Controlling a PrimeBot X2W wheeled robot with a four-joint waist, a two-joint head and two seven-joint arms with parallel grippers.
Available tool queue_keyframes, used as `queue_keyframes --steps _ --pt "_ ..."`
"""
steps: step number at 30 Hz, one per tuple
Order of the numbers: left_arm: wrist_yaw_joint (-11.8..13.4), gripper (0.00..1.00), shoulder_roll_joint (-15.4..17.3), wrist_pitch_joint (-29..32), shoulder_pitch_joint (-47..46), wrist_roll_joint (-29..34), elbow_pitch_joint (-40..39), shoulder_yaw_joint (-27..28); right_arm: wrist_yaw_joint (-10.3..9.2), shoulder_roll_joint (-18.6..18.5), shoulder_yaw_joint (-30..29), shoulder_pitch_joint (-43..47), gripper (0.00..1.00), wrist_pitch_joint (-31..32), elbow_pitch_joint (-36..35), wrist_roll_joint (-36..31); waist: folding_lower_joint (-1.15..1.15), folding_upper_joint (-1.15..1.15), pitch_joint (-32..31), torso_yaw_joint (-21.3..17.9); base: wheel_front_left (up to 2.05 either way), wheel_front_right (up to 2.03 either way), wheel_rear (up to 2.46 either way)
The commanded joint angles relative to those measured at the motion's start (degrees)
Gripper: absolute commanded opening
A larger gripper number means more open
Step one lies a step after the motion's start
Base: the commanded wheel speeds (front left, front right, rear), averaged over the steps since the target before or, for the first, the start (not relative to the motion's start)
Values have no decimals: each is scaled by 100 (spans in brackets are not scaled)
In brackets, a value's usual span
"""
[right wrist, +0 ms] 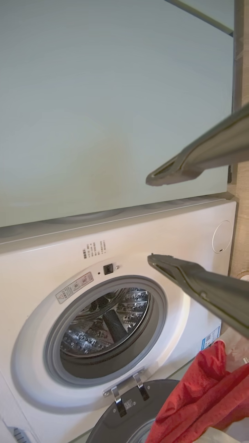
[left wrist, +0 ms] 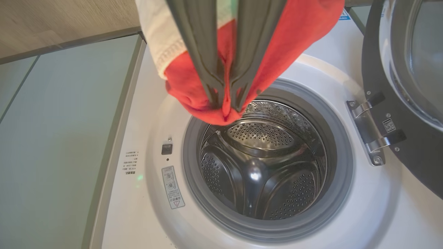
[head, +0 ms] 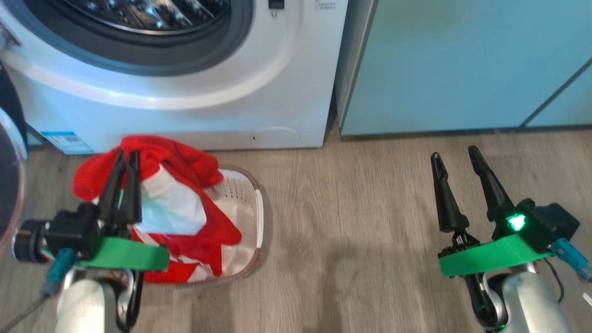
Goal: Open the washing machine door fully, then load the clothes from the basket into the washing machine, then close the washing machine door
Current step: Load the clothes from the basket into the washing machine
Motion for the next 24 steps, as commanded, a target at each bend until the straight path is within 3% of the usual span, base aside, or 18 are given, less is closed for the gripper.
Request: queue_keyframes --steps 1,11,24 --pt "-14 0 10 -72 -387 17 -288 226 0 -7 116 -122 100 -50 -216 -1 0 0 270 -63 0 0 0" --pt "-163 0 306 -72 -2117 -149 -210 609 0 -7 199 -470 100 -51 -366 -20 0 0 1566 -376 0 0 0" --pt "-283 0 1516 -72 -4729 -169 1066 798 0 -7 295 -833 100 -53 -564 234 0 0 2706 -946 0 0 0"
